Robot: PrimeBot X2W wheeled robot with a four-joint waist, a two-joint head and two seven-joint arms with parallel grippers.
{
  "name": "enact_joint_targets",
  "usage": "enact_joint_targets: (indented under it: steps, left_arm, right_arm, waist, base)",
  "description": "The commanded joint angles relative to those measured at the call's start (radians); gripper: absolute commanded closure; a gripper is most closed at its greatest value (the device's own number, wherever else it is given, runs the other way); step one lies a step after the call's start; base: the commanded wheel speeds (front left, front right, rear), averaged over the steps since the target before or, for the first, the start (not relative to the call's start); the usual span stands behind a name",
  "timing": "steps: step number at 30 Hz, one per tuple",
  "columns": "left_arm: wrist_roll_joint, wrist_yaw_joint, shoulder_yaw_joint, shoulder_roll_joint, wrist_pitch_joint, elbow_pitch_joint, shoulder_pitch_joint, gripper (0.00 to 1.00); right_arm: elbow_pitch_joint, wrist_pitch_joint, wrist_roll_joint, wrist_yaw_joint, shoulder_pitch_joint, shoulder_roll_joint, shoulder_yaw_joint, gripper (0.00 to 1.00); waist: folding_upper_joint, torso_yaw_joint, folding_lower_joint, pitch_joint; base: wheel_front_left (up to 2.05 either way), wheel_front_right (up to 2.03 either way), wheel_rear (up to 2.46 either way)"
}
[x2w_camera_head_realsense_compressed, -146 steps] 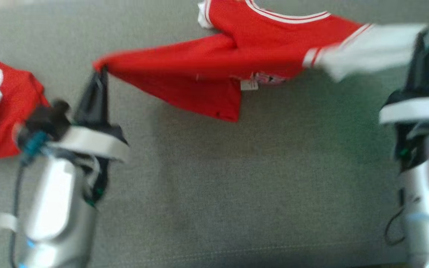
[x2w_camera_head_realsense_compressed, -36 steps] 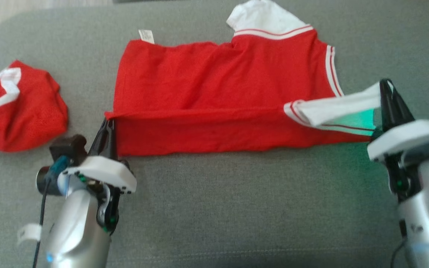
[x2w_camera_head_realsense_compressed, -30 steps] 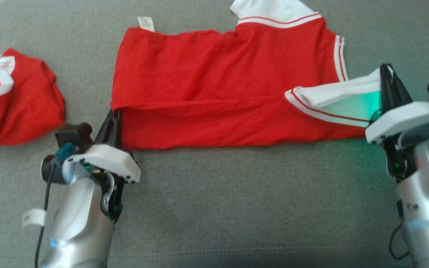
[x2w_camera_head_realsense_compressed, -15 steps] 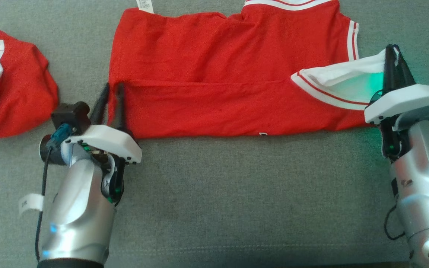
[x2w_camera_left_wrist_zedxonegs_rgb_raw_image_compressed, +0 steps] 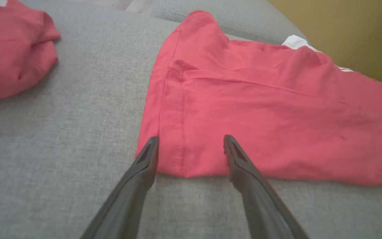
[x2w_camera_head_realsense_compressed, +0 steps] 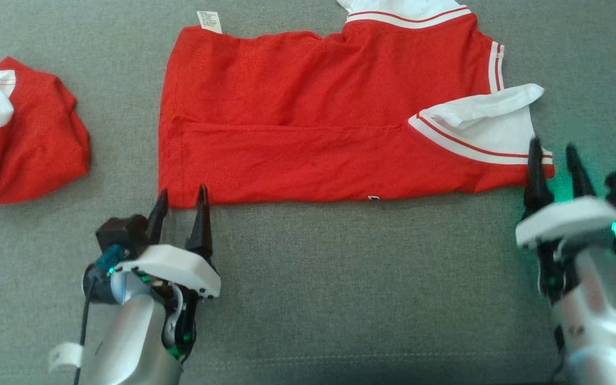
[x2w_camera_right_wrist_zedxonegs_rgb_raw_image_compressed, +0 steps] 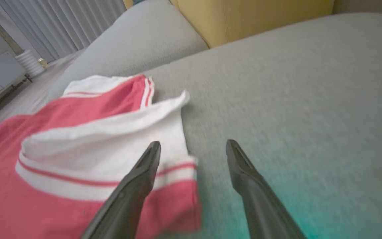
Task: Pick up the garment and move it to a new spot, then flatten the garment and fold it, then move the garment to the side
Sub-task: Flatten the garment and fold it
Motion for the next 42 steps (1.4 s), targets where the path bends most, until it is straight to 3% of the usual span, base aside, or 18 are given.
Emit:
enact_joint_targets:
  steps: [1,12,13,14,16,17,23,25,32,42]
  left_arm:
    - [-0.006,0.008,0.017,0.018,-0.006,-0.027,-0.007,0.0]
    - [-0.005,0.031,0.002,0.018,-0.006,0.017,-0.01,0.0]
    - [-0.004,0.033,0.005,0.018,-0.006,0.026,-0.013,0.0]
    - [-0.005,0.035,0.007,0.018,-0.006,0.038,-0.016,0.0]
    - [-0.006,0.035,0.009,0.018,-0.006,0.06,-0.022,0.0]
    - [-0.008,0.035,0.009,0.018,-0.006,0.074,-0.026,0.0]
    - [-0.036,0.018,0.01,0.018,-0.006,0.168,-0.055,0.03]
    - [-0.044,0.001,0.004,0.018,-0.006,0.213,-0.078,1.0]
    - [-0.042,-0.017,0.024,0.018,-0.006,0.164,-0.082,1.0]
    - [-0.026,-0.015,0.066,0.018,-0.006,0.068,0.018,1.0]
  right_arm:
    - [-0.038,-0.012,0.005,0.007,0.015,-0.004,0.028,0.0]
    - [-0.036,0.006,-0.033,0.007,0.06,-0.007,0.065,0.0]
    - [-0.034,0.012,-0.034,0.007,0.058,-0.003,0.071,0.05]
    - [-0.033,0.019,-0.038,0.007,0.056,-0.002,0.081,0.27]
    - [-0.035,0.029,-0.045,0.007,0.055,-0.005,0.099,0.84]
    - [-0.036,0.03,-0.045,0.007,0.054,-0.006,0.104,1.0]
    - [-0.047,0.033,-0.045,0.007,0.048,-0.011,0.13,1.0]
    - [-0.055,0.032,-0.035,0.007,0.041,-0.007,0.137,1.0]
    - [-0.073,0.019,0.011,0.007,0.03,-0.001,0.134,1.0]
    - [-0.135,0.056,0.099,0.007,0.079,-0.041,0.127,1.0]
  waist:
    - [0.0,0.0,0.0,-0.001]
    - [0.0,0.004,0.0,0.007]
    - [0.0,0.004,0.0,0.008]
    - [0.0,0.005,0.0,0.009]
    - [0.0,0.004,0.0,0.013]
    - [0.0,0.003,0.0,0.014]
    - [0.0,-0.007,0.0,0.02]
    - [0.0,-0.013,0.0,0.021]
    - [0.0,-0.01,0.0,-0.028]
    - [0.0,-0.003,0.0,-0.205]
  base:
    - [0.0,0.0,0.0]
    - [0.0,0.0,0.0]
    - [0.0,0.0,0.0]
    - [0.0,0.0,0.0]
    - [0.0,0.0,0.0]
    - [0.0,0.0,0.0]
    - [0.0,0.0,0.0]
    - [0.0,0.0,0.0]
    - [0.0,0.0,0.0]
    - [0.0,0.0,0.0]
